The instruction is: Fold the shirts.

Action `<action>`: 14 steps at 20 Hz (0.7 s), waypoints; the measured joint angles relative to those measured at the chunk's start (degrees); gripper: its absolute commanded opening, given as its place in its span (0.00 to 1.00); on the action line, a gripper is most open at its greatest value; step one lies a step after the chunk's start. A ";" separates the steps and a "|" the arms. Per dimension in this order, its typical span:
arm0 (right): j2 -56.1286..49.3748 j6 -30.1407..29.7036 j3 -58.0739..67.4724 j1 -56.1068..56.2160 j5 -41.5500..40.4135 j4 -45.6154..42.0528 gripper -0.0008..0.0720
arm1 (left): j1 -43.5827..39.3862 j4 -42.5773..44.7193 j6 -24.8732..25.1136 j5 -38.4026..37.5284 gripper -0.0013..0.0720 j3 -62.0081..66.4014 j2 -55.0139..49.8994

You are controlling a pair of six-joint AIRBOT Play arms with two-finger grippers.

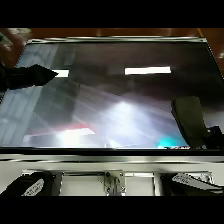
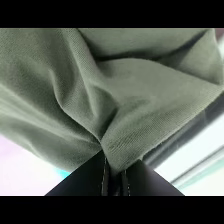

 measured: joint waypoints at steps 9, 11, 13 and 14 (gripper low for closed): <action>11.23 8.48 -12.50 -0.11 -4.94 -11.47 0.93 | -0.07 0.02 1.44 0.61 0.06 0.00 -0.57; 13.07 9.03 -12.74 -0.13 -4.83 -13.64 0.93 | -0.07 0.02 1.60 0.79 0.06 0.00 -0.57; 14.86 9.05 -11.39 -0.11 -2.75 -16.76 0.93 | -0.07 0.02 2.19 0.90 0.06 0.00 -0.57; 15.72 9.07 -9.86 -0.11 -1.97 -18.67 0.92 | -0.07 0.02 2.43 0.90 0.06 0.00 -0.57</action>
